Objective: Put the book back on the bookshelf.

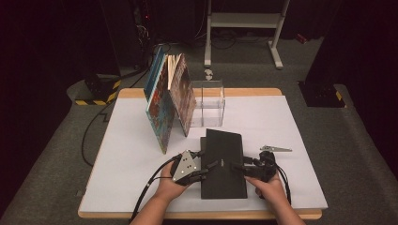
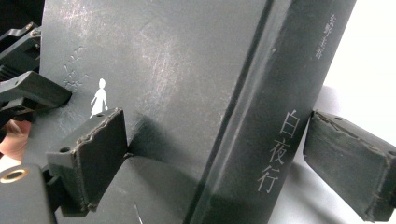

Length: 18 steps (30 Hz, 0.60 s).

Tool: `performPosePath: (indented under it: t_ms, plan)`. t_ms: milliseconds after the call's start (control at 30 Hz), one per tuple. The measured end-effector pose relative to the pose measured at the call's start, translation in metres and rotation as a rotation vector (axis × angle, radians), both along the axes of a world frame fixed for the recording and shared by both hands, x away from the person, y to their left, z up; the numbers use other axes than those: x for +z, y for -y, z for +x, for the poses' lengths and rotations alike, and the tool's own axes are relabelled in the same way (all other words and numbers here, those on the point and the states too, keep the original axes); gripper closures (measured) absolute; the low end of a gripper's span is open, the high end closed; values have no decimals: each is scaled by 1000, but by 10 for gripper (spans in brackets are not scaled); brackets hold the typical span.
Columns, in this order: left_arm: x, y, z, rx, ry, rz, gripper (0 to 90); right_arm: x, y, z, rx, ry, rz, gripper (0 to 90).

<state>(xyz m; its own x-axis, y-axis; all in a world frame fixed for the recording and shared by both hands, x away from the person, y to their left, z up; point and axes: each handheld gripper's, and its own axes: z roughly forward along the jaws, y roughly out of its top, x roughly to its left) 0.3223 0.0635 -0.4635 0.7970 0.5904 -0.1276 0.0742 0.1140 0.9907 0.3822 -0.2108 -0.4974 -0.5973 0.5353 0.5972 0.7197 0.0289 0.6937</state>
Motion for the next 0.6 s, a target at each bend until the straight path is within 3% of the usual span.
performPosePath:
  t_ms: [100, 267, 467, 600]
  plan:
    - [1, 1, -2, -15, 22, -3, 505, -1, 0, 1, 24, -14, 38, 63]
    - [0, 0, -1, -16, 12, -13, 504, 3, -1, -1, 14, -7, 14, 67]
    - [0, 0, -1, 7, -41, -20, 505, 9, -1, -8, -15, 24, -31, 89]
    - [0, 0, -2, 17, -81, -34, 506, 14, -1, -16, -34, 80, -60, 119]
